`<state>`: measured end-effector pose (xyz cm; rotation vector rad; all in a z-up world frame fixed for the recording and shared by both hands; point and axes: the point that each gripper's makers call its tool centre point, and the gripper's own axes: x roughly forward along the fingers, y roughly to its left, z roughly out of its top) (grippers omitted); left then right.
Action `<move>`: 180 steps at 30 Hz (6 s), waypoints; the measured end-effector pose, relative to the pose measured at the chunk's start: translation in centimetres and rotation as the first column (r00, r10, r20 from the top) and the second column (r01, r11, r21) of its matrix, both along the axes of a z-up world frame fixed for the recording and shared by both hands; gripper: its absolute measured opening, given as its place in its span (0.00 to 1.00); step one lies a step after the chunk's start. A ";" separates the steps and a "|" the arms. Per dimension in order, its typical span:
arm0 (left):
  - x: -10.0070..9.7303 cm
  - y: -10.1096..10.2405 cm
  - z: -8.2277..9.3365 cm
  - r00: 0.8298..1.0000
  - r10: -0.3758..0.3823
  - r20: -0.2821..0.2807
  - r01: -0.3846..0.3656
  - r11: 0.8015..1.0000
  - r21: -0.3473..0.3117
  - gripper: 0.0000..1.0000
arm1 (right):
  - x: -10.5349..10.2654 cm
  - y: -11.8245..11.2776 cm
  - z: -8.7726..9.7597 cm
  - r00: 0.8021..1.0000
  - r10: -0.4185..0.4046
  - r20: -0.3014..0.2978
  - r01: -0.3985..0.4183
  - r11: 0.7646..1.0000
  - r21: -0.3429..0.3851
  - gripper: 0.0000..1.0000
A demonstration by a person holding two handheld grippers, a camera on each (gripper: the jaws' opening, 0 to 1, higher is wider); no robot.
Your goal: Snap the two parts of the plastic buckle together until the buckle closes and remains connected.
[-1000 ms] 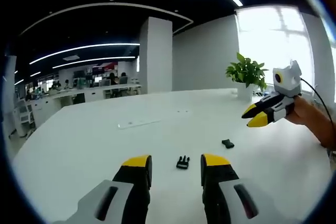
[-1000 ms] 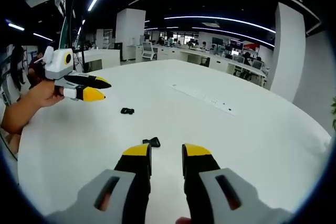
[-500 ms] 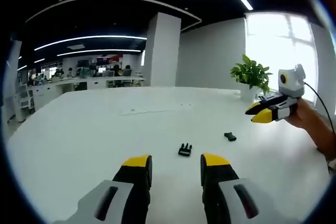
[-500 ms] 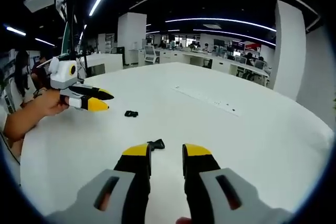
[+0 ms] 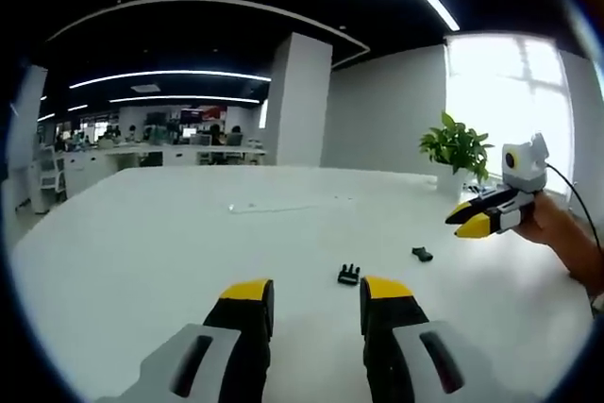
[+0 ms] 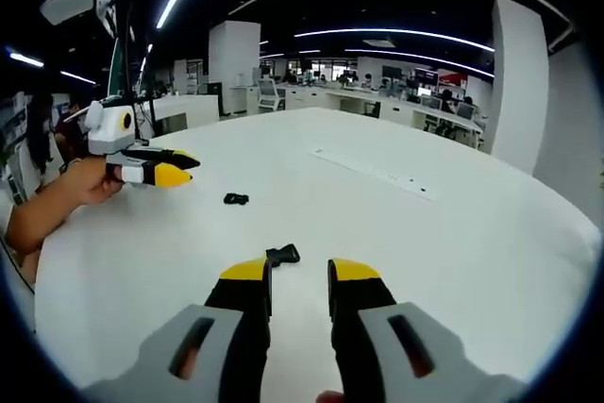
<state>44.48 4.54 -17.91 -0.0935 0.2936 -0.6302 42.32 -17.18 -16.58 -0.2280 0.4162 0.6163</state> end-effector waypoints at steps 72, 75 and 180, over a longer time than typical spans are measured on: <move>1.8 -6.4 -2.5 0.978 -0.163 -0.128 0.189 0.956 0.225 0.31 | -0.6 -0.9 0.2 1.000 0.002 0.011 -0.002 1.000 0.006 0.23; 2.0 -6.5 -2.6 0.977 -0.167 -0.135 0.195 0.955 0.226 0.28 | -0.6 -0.9 0.1 1.000 0.002 0.009 -0.002 1.000 0.005 0.23; 0.4 -7.3 -2.8 0.966 -0.238 -0.103 0.253 0.950 0.181 0.13 | 2.0 3.0 -3.5 0.999 0.031 -0.025 -0.029 0.997 0.069 0.21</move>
